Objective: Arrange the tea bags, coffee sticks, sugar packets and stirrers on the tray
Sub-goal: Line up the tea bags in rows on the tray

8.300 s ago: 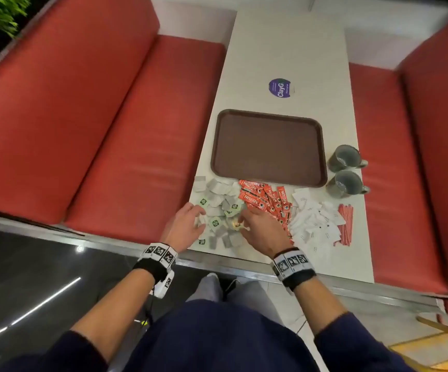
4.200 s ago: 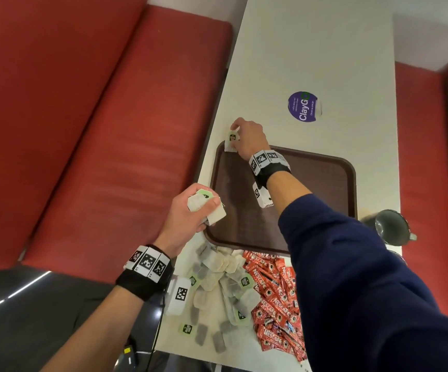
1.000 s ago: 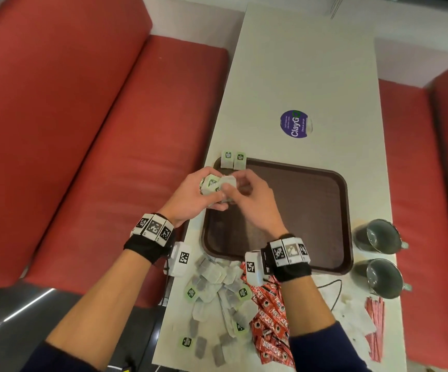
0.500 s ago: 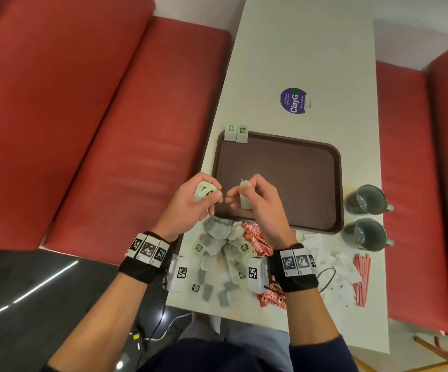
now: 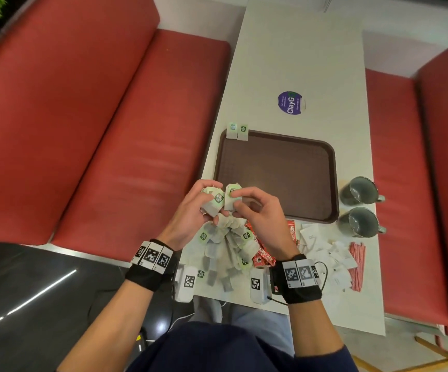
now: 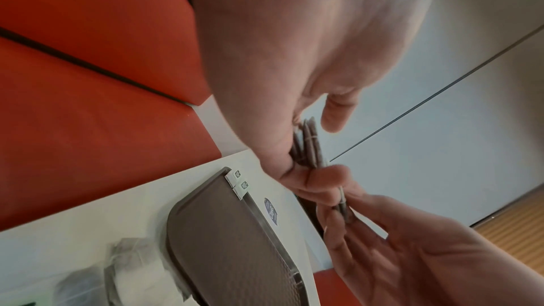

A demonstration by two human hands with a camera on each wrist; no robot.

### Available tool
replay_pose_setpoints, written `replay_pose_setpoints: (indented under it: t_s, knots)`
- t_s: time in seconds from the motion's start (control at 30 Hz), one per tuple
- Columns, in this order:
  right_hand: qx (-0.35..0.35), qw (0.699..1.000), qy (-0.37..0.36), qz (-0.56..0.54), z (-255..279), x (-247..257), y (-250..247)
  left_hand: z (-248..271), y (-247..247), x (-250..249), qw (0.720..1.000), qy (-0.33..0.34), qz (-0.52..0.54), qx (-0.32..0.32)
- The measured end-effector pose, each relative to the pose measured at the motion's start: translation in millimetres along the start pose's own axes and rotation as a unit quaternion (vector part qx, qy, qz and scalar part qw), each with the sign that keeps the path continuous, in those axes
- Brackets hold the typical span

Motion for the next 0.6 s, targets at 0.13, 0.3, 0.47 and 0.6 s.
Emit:
replay_pose_setpoints:
  t_s: [0.13,0.3,0.47,0.6]
  knots:
    - [-0.018,1.0,-0.001,-0.004,0,-4,0,2,0,2,0.999,0.001,-0.045,0.01]
    - [-0.026,1.0,0.006,0.016,-8,-10,-3,-5,-17,1,0.993,0.039,-0.094,0.05]
    - [-0.057,0.997,0.036,0.026,-35,-14,-7,-53,-41,0,0.979,0.052,-0.191,0.037]
    - [-0.082,0.994,0.048,0.044,-84,-12,-11,-119,-51,-1,0.962,0.041,-0.268,-0.004]
Point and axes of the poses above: each hand's wrist, its own z-axis away from the middle knuckle, its own y-axis out of the palm, x = y × z, the point moved 3 cm from there along -z, towards the middle knuckle, and after that the axes turned 14 degrees about y, right-handed, at the moved point
